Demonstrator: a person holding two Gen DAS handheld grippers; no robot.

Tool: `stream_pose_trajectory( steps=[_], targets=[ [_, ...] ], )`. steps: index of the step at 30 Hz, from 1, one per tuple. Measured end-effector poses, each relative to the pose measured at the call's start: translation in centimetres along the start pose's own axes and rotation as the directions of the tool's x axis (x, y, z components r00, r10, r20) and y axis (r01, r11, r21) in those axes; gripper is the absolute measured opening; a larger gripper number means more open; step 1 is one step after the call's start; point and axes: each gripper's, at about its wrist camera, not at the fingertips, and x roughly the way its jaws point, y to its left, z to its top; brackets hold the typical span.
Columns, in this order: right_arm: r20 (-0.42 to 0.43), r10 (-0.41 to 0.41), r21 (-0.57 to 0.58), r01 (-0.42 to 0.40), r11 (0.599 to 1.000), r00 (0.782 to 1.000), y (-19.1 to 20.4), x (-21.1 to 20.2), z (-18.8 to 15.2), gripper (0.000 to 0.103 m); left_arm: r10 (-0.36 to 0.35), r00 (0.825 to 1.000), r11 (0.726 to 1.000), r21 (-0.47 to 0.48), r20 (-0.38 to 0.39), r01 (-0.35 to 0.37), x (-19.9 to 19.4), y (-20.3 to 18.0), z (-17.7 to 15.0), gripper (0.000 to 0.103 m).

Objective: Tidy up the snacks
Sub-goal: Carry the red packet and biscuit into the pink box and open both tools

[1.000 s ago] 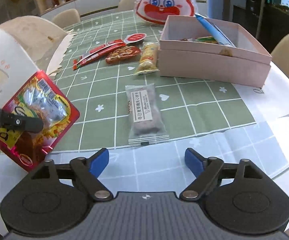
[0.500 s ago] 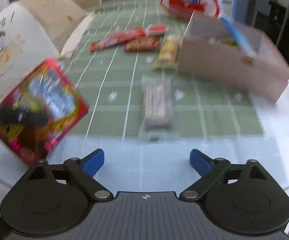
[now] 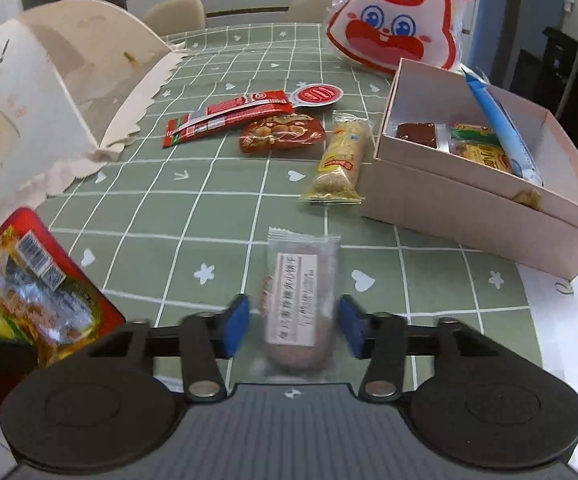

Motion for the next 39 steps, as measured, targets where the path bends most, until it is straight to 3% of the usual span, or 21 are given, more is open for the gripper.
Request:
stream_pose_trajectory(
  steps=[5,11,13,16,21,25,27,32,35,39],
  targets=[
    [0.006,0.017,0.038,-0.018,0.999,1.0,-0.8,-3.2,-1.2,0.036,-0.018,0.999,0.998,0.052,-0.037,0.02,0.3,-1.1,0.2,0.023],
    [0.041,-0.026,0.129,0.021,0.991,0.999,-3.8,-8.8,-1.4,0.036,-0.14,0.986,0.982,0.117,-0.095,0.151,0.1,-4.4,1.7,0.023],
    [0.081,-0.068,0.15,0.055,0.987,0.994,-5.1,-11.1,-0.6,0.036,-0.203,0.976,0.968,0.135,-0.075,0.212,-0.5,-6.1,4.0,0.023],
    [0.167,-0.139,0.175,0.11,0.978,0.976,-7.1,-14.7,1.2,0.036,-0.284,0.959,0.943,0.187,0.015,0.277,-1.6,-8.9,9.3,0.023],
    [0.272,-0.219,0.213,0.164,0.963,0.937,-10.3,-18.4,3.4,0.036,-0.336,0.927,0.933,0.192,0.17,0.303,0.1,-13.9,18.4,0.023],
    [0.283,-0.259,0.224,0.199,0.954,0.924,-12.6,-18.5,3.9,0.036,-0.368,0.924,0.93,0.029,0.107,0.367,7.4,-16.3,23.2,0.023],
    [0.272,-0.266,0.225,0.208,0.952,0.925,-13.7,-18.1,3.8,0.036,-0.368,0.927,0.929,-0.015,0.07,0.37,11.3,-17.2,23.7,0.023],
    [0.228,-0.246,0.236,0.191,0.953,0.942,-17.0,-16.2,3.4,0.036,-0.295,0.955,0.954,-0.058,0.01,0.296,18.7,-17.7,22.9,0.023],
    [0.207,-0.215,0.235,0.165,0.958,0.954,-18.5,-14.7,3.9,0.036,-0.242,0.969,0.967,-0.073,0.058,0.246,19.1,-17.1,22.5,0.027],
    [0.198,-0.145,0.224,0.099,0.97,0.969,-20.0,-12.4,4.9,0.036,-0.197,0.968,0.974,-0.085,0.155,0.212,16.5,-15.9,22.8,0.027]
  ],
)
